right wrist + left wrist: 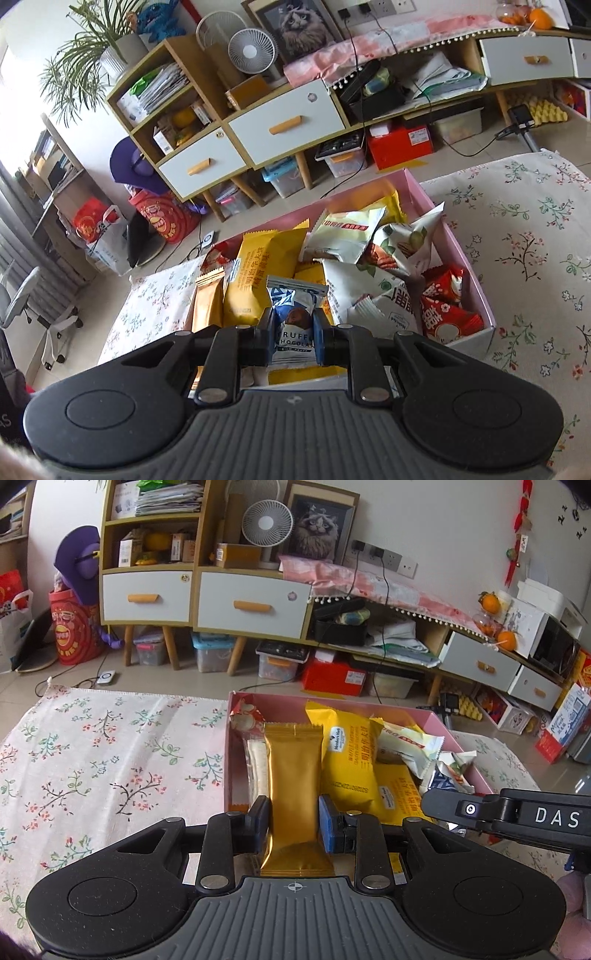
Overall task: Organize snacks
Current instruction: 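Carry the gold bar and blue chocolate over the box and lower them in, then open both tools and pull them back from the box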
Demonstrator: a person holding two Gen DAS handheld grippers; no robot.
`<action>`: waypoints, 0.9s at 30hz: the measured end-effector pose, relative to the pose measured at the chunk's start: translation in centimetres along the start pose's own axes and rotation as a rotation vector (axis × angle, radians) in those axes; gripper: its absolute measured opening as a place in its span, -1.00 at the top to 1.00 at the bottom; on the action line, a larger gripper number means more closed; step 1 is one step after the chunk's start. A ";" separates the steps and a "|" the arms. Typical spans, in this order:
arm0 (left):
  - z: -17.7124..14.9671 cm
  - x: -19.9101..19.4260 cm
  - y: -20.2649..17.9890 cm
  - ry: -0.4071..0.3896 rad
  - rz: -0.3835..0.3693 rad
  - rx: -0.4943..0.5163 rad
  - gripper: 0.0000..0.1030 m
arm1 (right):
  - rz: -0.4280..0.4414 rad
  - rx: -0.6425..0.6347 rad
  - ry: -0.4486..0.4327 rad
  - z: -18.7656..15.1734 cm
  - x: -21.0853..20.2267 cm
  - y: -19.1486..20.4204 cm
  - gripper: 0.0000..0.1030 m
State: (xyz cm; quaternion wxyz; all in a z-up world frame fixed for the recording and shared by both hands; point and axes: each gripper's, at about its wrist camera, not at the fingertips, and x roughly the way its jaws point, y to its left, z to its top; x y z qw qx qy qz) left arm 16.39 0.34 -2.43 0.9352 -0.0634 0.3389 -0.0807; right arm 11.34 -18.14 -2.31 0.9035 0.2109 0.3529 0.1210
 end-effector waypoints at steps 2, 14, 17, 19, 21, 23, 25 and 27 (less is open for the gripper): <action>-0.1 0.1 0.1 -0.011 0.006 0.001 0.49 | -0.014 -0.005 -0.007 -0.1 0.1 0.0 0.64; -0.2 -0.7 -0.2 -0.012 0.011 0.037 0.27 | -0.015 -0.019 -0.013 0.3 -0.2 0.3 0.35; -0.4 -1.2 -0.3 -0.003 0.019 0.047 0.06 | -0.020 -0.016 -0.009 0.3 -0.4 0.4 0.25; -0.5 -1.7 -0.3 0.006 0.026 0.059 -0.03 | -0.022 -0.022 -0.005 0.3 -0.6 0.5 0.10; -0.6 -2.3 -0.4 0.022 0.031 0.067 -0.19 | -0.016 -0.016 -0.007 0.2 -1.1 0.5 -0.05; -0.8 -2.9 -0.4 0.034 0.036 0.075 -0.31 | -0.031 -0.017 -0.015 0.1 -1.8 0.5 -0.17; -1.1 -3.7 -0.5 0.048 0.040 0.088 -0.38 | -0.033 -0.008 -0.016 0.0 -2.4 0.4 -0.26; -1.5 -4.4 -0.6 0.070 0.052 0.096 -0.45 | -0.027 0.002 -0.014 -0.2 -3.1 0.2 -0.34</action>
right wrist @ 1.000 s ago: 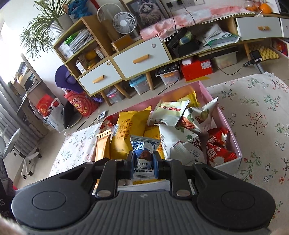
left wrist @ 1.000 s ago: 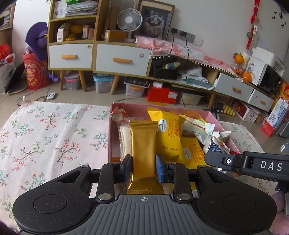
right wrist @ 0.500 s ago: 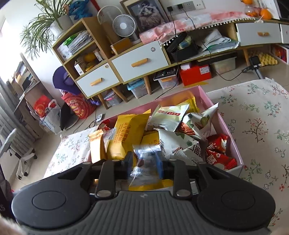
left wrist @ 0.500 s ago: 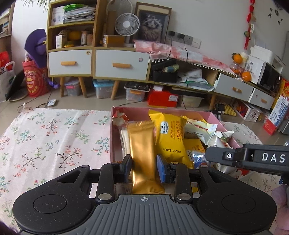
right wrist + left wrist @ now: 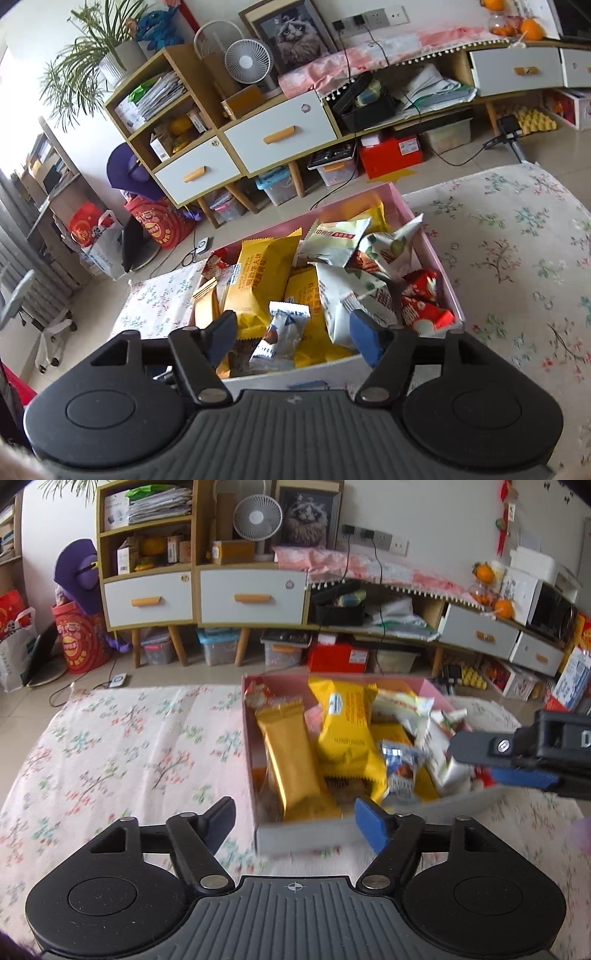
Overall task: Organize snacks
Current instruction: 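Open both tools and pull them back from the box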
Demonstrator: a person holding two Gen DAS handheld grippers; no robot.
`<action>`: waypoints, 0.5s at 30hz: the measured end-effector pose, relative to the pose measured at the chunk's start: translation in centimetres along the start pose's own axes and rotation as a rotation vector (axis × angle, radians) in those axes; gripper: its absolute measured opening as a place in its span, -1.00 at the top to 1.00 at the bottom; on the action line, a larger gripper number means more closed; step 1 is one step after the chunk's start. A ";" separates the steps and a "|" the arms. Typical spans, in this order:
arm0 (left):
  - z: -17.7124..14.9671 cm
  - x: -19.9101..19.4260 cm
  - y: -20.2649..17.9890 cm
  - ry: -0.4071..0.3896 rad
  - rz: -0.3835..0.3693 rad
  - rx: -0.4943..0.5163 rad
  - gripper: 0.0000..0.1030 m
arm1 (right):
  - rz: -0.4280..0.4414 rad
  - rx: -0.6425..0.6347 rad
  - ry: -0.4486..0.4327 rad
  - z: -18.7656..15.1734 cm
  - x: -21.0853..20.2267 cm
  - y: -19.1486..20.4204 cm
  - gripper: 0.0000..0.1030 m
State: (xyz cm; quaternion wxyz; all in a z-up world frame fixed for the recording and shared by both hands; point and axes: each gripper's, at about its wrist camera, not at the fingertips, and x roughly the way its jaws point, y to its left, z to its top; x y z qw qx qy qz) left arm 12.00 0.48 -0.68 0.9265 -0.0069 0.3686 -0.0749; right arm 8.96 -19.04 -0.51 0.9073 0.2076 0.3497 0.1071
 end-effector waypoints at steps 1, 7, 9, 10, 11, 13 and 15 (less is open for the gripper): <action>-0.2 -0.4 -0.1 0.006 0.003 0.002 -0.47 | -0.008 -0.008 0.000 -0.1 -0.4 0.0 -0.38; -1.5 -3.2 -0.5 0.036 0.023 0.022 -0.75 | -0.065 -0.042 0.023 -0.9 -2.2 0.4 -0.64; -1.9 -4.0 -0.6 0.052 0.031 0.023 -0.81 | -0.084 -0.060 0.039 -1.1 -2.6 0.7 -0.72; -2.1 -4.4 -0.6 0.059 0.035 0.021 -0.82 | -0.099 -0.071 0.051 -1.1 -2.8 1.0 -0.74; -2.3 -4.9 -0.5 0.064 0.040 0.017 -0.84 | -0.115 -0.080 0.067 -1.1 -3.1 1.2 -0.75; -2.8 -5.7 -0.5 0.070 0.056 0.010 -0.88 | -0.131 -0.111 0.089 -1.4 -3.7 1.5 -0.83; -3.2 -6.3 -0.6 0.083 0.078 0.003 -0.93 | -0.160 -0.148 0.096 -1.8 -4.2 1.8 -0.90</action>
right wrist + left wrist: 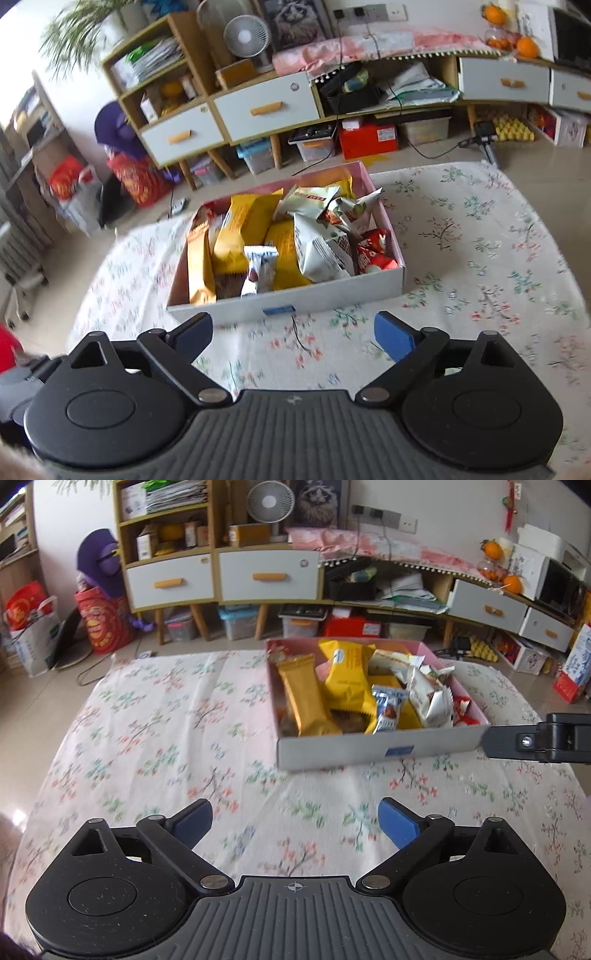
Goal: Organize snacks
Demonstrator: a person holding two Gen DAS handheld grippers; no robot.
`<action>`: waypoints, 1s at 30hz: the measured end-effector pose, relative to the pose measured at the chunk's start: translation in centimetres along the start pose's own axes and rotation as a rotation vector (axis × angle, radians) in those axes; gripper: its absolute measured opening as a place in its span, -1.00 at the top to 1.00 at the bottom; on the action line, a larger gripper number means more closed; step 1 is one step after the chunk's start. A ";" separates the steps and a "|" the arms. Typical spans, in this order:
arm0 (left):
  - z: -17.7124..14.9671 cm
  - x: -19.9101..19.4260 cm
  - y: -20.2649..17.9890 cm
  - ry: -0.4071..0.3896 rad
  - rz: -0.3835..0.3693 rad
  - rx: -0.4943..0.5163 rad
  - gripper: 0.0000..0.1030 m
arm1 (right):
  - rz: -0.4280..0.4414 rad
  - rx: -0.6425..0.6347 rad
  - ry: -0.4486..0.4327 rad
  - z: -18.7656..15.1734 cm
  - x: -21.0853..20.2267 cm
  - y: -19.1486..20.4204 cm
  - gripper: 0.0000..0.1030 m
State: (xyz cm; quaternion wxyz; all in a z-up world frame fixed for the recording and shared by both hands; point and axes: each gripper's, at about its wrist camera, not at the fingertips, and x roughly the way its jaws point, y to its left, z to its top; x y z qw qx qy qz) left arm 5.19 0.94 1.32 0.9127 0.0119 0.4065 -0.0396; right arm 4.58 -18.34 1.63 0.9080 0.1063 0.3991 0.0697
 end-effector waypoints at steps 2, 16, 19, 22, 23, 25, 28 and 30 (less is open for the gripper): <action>-0.4 -0.3 -0.4 0.022 0.040 0.003 -0.93 | -0.045 -0.019 0.010 -0.3 -0.4 -0.1 -0.93; -0.8 -1.4 -1.8 0.037 0.081 -0.011 -0.95 | -0.174 -0.111 0.060 -2.3 -1.1 -0.8 -0.99; -0.7 -1.3 -2.0 0.038 0.082 -0.008 -0.95 | -0.197 -0.135 0.053 -2.4 -0.9 -0.7 -0.99; -0.7 -1.1 -2.1 0.047 0.078 -0.012 -0.95 | -0.196 -0.136 0.056 -2.5 -0.7 -0.8 -0.99; -0.8 -1.1 -2.1 0.049 0.077 -0.012 -0.95 | -0.193 -0.133 0.061 -2.5 -0.6 -0.9 -0.99; -0.8 -1.1 -2.1 0.051 0.076 -0.012 -0.95 | -0.198 -0.134 0.069 -2.6 -0.4 -1.0 -0.99; -0.9 -1.1 -2.2 0.054 0.074 -0.012 -0.95 | -0.202 -0.141 0.072 -2.6 -0.4 -1.0 -0.99; -0.9 -1.1 -2.2 0.054 0.076 -0.012 -0.95 | -0.197 -0.140 0.071 -2.6 -0.5 -1.0 -0.99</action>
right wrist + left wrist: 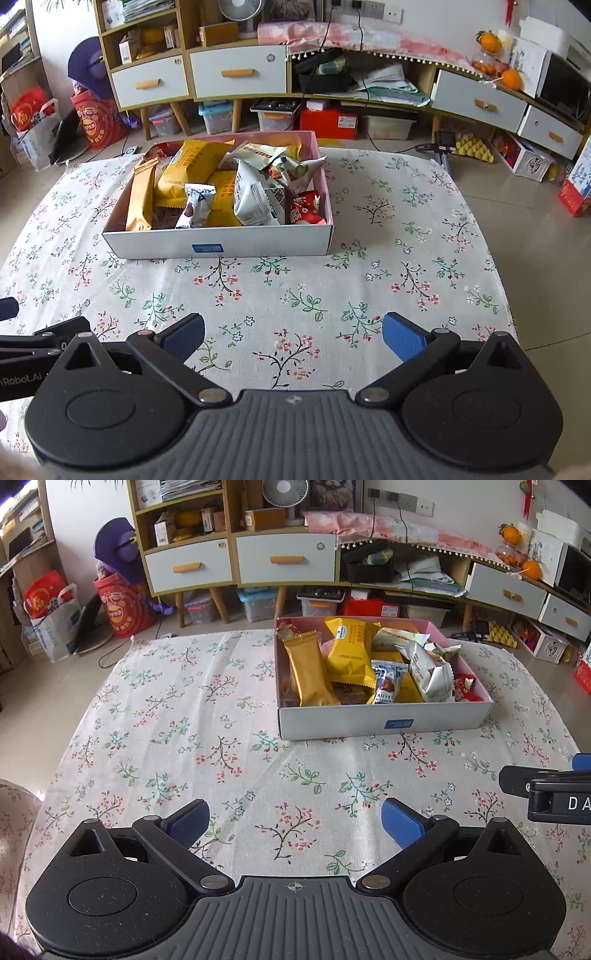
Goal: Organize snacks
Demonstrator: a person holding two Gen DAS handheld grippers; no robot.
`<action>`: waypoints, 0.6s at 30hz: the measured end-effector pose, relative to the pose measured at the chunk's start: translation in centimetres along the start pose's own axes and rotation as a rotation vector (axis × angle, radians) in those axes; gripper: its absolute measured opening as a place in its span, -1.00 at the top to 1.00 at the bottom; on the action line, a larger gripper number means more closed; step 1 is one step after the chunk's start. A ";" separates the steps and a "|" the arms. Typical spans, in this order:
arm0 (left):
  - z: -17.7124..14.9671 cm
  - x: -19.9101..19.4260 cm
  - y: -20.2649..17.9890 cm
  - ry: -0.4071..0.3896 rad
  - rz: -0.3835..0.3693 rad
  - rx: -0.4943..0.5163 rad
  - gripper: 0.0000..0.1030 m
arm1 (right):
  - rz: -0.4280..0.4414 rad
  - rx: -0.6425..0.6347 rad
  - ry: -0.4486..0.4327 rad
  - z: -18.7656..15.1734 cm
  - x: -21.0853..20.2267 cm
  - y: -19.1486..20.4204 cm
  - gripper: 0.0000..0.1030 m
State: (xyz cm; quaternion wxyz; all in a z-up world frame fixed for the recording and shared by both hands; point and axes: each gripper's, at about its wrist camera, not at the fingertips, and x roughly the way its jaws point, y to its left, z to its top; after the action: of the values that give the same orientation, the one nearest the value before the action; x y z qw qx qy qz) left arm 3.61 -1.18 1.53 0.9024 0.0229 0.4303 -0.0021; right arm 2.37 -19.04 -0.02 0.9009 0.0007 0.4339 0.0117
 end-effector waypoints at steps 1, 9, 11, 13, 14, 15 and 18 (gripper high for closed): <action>0.0 0.0 0.0 -0.001 0.001 0.000 -0.95 | 0.002 0.000 0.000 0.0 -0.1 0.0 -0.99; 0.0 0.0 -0.1 -0.001 0.003 0.001 -0.95 | 0.006 0.000 -0.003 0.1 -0.2 0.0 -0.99; -0.1 0.1 -0.1 -0.002 0.002 0.001 -0.95 | 0.007 0.002 -0.003 0.1 -0.2 0.0 -0.99; -0.1 0.1 -0.1 -0.002 0.003 0.001 -0.95 | 0.007 0.005 -0.004 0.1 -0.2 -0.1 -0.99; -0.1 0.1 -0.1 -0.002 0.002 0.002 -0.95 | 0.007 0.006 -0.004 0.2 -0.2 -0.2 -0.99; -0.1 0.1 -0.2 -0.002 0.002 0.003 -0.95 | 0.007 0.007 -0.005 0.2 -0.2 -0.2 -0.99; -0.1 0.1 -0.2 -0.002 0.002 0.004 -0.95 | 0.008 0.007 -0.004 0.2 -0.2 -0.2 -0.99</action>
State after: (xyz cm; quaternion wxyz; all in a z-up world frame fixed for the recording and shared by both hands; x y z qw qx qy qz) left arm 3.62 -1.38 1.41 0.9027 0.0248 0.4295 -0.0021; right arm 2.38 -19.25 0.25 0.9018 0.0057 0.4319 0.0135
